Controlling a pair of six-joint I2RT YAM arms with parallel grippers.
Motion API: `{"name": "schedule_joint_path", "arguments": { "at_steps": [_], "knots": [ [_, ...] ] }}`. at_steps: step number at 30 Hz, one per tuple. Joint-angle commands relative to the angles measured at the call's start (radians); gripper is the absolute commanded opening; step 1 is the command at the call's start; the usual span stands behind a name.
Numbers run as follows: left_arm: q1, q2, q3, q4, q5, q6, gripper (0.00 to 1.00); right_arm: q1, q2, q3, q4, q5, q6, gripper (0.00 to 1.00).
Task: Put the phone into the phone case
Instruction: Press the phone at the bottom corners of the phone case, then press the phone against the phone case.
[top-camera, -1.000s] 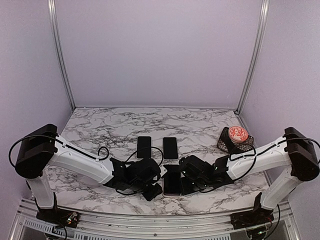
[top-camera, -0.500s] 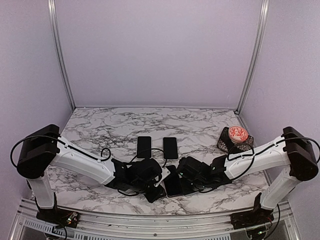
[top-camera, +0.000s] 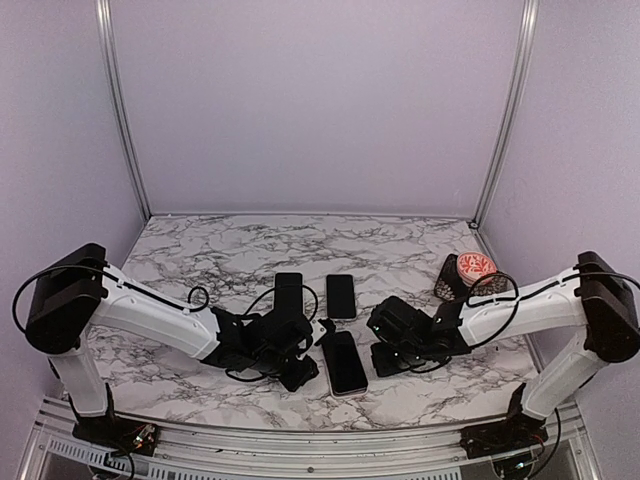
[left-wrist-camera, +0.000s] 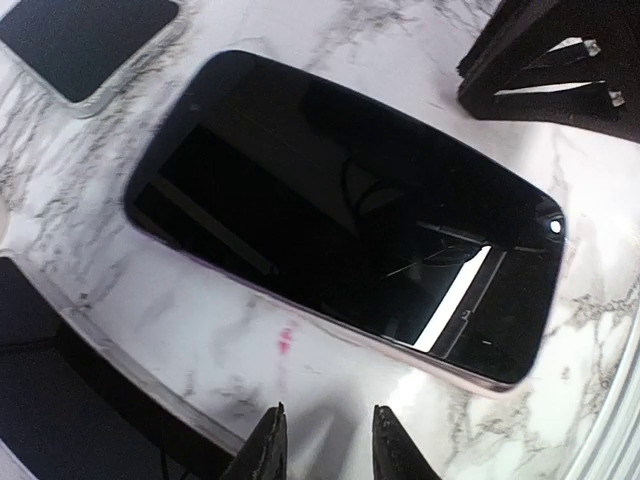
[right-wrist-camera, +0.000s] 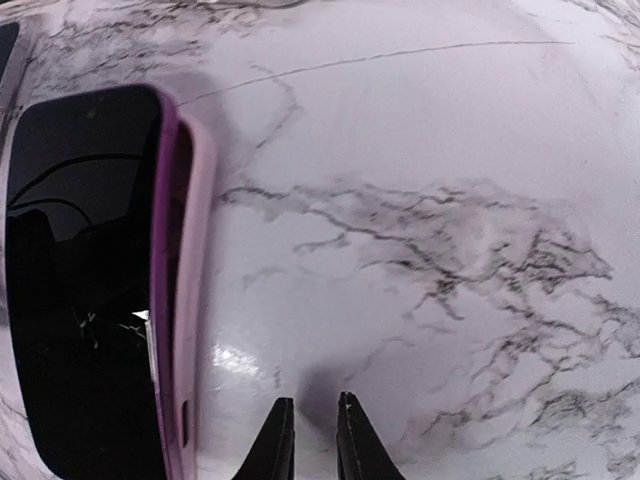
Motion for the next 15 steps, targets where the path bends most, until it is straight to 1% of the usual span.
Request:
{"name": "schedule_joint_path", "arguments": {
  "at_steps": [1,6,10,15],
  "knots": [
    [0.075,0.011,0.045,-0.061,-0.095,0.021,0.28,-0.062,0.037,0.029,0.016,0.027,-0.109,0.14],
    [0.101,0.099,0.154,-0.103,-0.139,0.064,0.27,-0.089,0.125,0.085,0.104,0.019,-0.161,0.11],
    [0.115,0.138,0.190,-0.118,-0.161,0.088,0.27,-0.096,0.193,0.139,0.128,0.013,-0.192,0.07],
    [0.115,0.161,0.211,-0.119,-0.089,0.091,0.26,-0.096,0.207,0.139,0.172,-0.022,-0.181,0.05]
  ]
}}
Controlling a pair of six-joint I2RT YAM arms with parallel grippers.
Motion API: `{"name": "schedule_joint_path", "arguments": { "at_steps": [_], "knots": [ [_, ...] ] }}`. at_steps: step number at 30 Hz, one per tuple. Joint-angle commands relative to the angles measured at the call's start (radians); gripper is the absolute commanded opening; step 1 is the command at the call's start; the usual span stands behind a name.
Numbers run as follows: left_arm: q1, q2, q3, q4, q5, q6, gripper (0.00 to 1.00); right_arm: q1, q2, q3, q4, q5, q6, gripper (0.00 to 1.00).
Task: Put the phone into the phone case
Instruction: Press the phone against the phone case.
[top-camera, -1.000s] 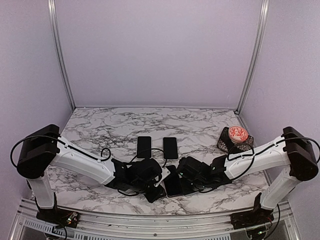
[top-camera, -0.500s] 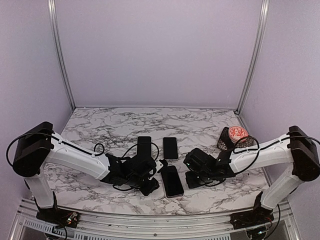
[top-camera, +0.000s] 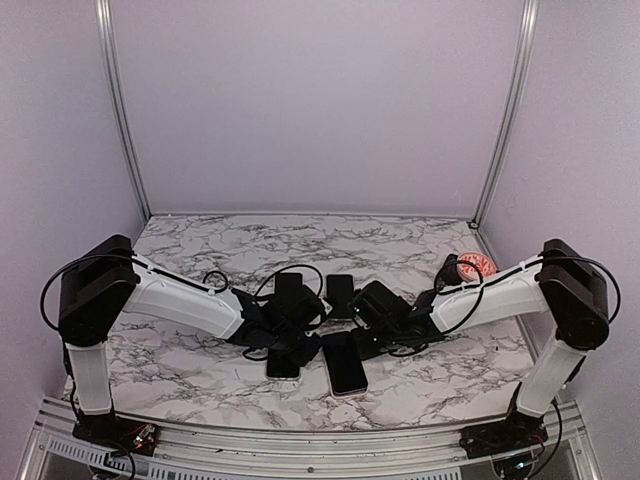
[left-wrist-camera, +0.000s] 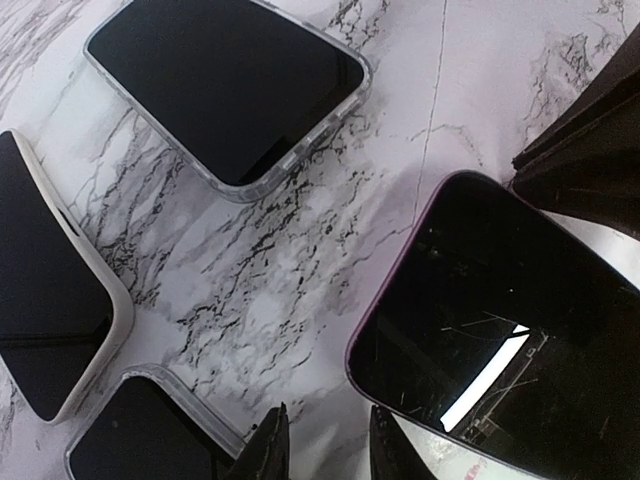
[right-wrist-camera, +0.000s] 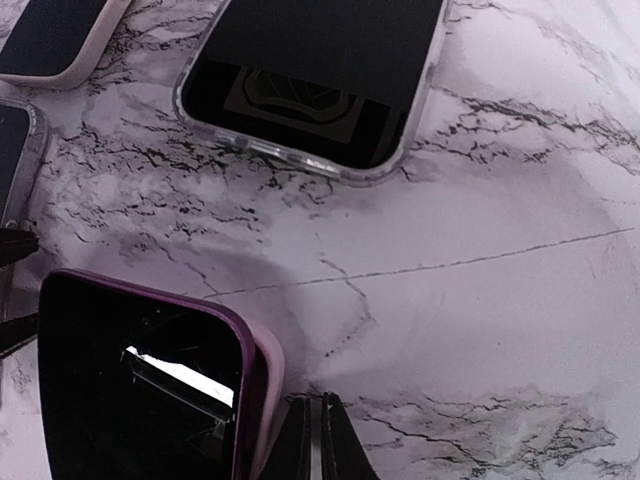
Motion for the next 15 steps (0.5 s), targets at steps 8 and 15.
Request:
{"name": "schedule_joint_path", "arguments": {
  "at_steps": [8,15],
  "knots": [
    [0.003,0.020,0.019,0.001,0.078,0.023,0.25,0.018,-0.008,0.004,0.075,-0.018,0.021,0.03],
    [-0.005,0.024,0.021,0.043,0.126,0.019,0.26,0.055,0.010,0.029,0.060,0.037,0.053,0.03]
  ]
}}
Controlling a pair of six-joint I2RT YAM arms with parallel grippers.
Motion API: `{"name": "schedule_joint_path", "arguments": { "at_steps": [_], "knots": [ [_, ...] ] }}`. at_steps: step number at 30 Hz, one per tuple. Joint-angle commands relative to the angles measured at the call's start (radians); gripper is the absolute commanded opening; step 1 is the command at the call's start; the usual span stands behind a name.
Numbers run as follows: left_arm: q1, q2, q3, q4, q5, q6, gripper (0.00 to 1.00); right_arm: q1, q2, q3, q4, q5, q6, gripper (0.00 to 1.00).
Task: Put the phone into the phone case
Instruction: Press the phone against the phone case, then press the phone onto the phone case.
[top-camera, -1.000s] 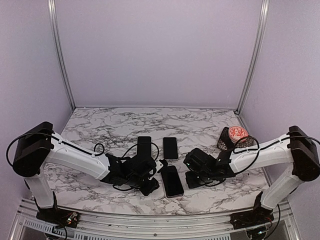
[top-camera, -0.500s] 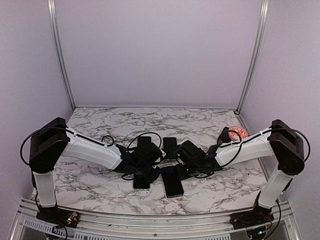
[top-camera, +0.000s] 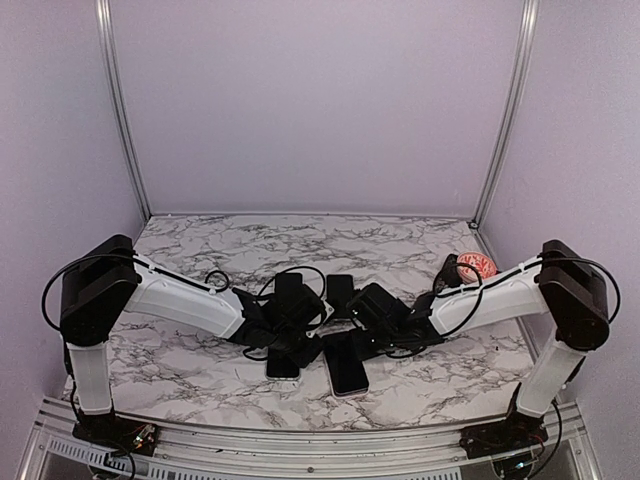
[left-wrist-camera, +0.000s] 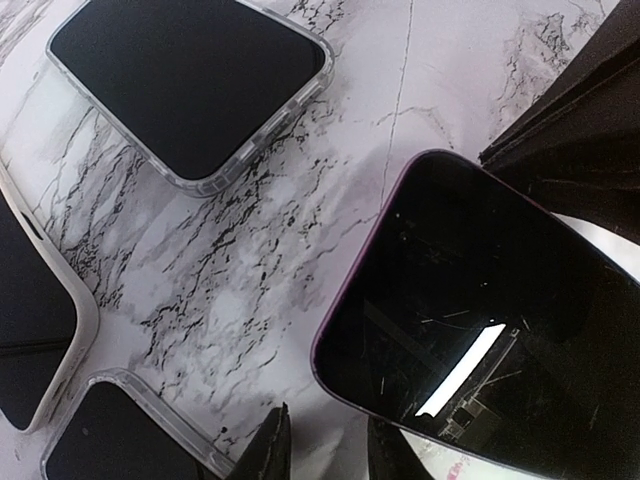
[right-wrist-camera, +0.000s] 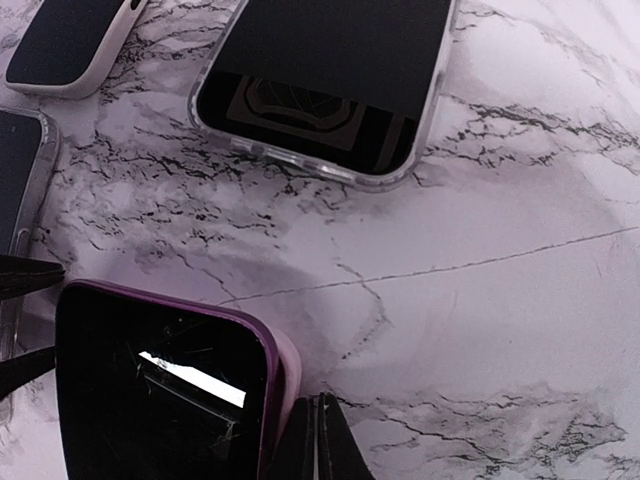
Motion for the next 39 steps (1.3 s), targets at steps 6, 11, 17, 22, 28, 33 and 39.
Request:
{"name": "schedule_joint_path", "arguments": {
  "at_steps": [6,11,17,22,28,33,39],
  "knots": [
    [-0.021,0.025,0.032,0.047,0.037,0.012,0.29,0.068,0.021,0.051,-0.005,0.075,0.054,0.08],
    [-0.020,0.013,0.021,0.047,-0.069,-0.003,0.32,0.046,-0.017,0.040,-0.043,0.083,0.036,0.13],
    [-0.016,-0.081,-0.044,0.014,-0.118,-0.012,0.36,-0.003,-0.178,-0.022,-0.170,0.027,-0.023,0.29],
    [-0.050,-0.165,-0.121,-0.003,-0.067,-0.025,0.42,-0.004,-0.306,-0.090,-0.261,-0.161,-0.020,0.56],
    [-0.155,-0.163,-0.147,-0.012,-0.068,-0.004,0.46,-0.003,-0.456,-0.262,-0.023,-0.403,0.071,0.34],
    [-0.172,-0.136,-0.148,-0.011,-0.036,-0.024,0.36,-0.003,-0.438,-0.304,0.048,-0.451,0.095,0.21],
    [-0.188,-0.115,-0.142,-0.010,0.018,-0.018,0.33,0.004,-0.390,-0.365,0.136,-0.478,0.130,0.18]
  ]
}}
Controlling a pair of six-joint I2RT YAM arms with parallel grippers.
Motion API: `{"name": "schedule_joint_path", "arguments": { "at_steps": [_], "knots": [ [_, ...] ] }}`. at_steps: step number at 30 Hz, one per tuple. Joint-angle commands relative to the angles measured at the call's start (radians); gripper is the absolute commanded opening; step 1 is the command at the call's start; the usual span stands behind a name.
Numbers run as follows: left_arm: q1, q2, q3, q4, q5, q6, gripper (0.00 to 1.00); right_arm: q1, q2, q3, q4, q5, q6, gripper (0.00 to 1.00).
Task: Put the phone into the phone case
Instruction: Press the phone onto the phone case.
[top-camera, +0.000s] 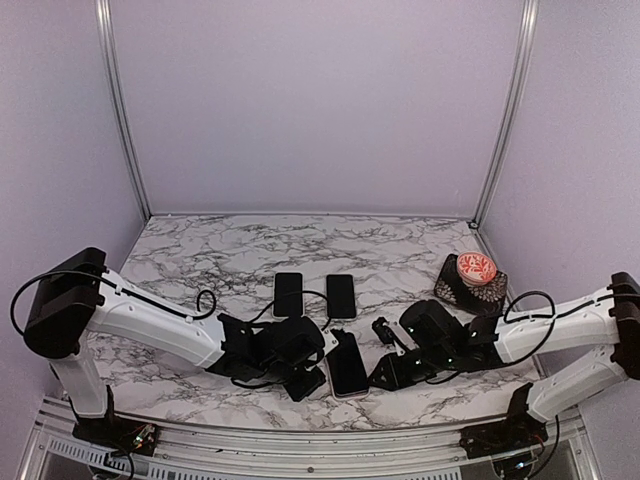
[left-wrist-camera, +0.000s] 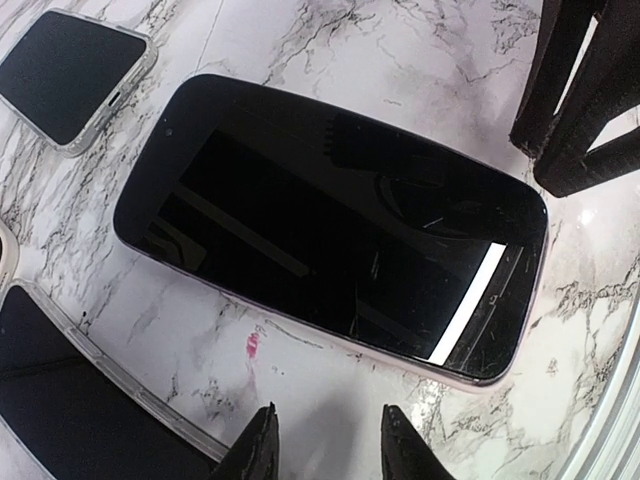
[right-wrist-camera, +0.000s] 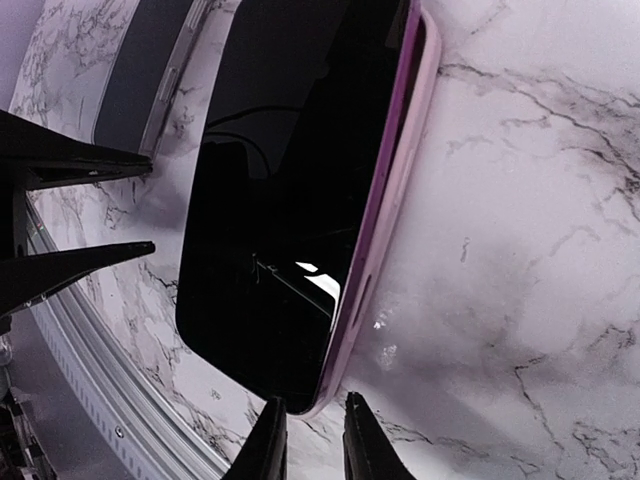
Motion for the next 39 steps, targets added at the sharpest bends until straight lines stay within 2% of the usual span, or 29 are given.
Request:
{"name": "schedule_joint_path", "arguments": {
  "at_steps": [1,10,19,24,29,30,31,32,35,39],
  "knots": [
    [-0.011,0.039,-0.001,-0.012,0.060,0.005,0.33,0.008,0.042,-0.016,0.092,-0.041,0.033,0.15],
    [-0.017,0.092,0.014,0.027,0.101,0.005,0.26,0.069,0.128,0.002,0.109,-0.043,0.042,0.00],
    [-0.017,0.093,0.005,0.044,0.120,0.001,0.26,0.143,0.200,0.122,-0.050,0.003,-0.015,0.03],
    [-0.016,0.049,-0.015,0.044,0.091,-0.004,0.28,0.111,0.128,0.197,-0.257,0.131,-0.058,0.23],
    [0.001,-0.022,-0.030,0.027,0.041,-0.010,0.29,0.094,0.085,0.280,-0.397,0.264,-0.036,0.53],
    [0.011,-0.035,-0.028,0.012,0.029,-0.017,0.29,0.095,0.091,0.304,-0.418,0.282,-0.029,0.67],
    [0.024,-0.049,-0.026,-0.001,0.019,-0.027,0.31,0.095,0.100,0.327,-0.431,0.298,-0.020,0.90],
    [0.043,-0.066,-0.026,-0.012,0.013,-0.041,0.34,0.096,0.113,0.348,-0.440,0.312,-0.007,0.98],
    [0.118,-0.120,-0.039,-0.024,0.014,-0.092,0.43,0.100,0.174,0.399,-0.413,0.312,0.034,0.99],
    [0.208,-0.216,-0.067,-0.025,-0.043,-0.133,0.68,0.108,0.275,0.478,-0.417,0.355,0.088,0.99]
  ]
}}
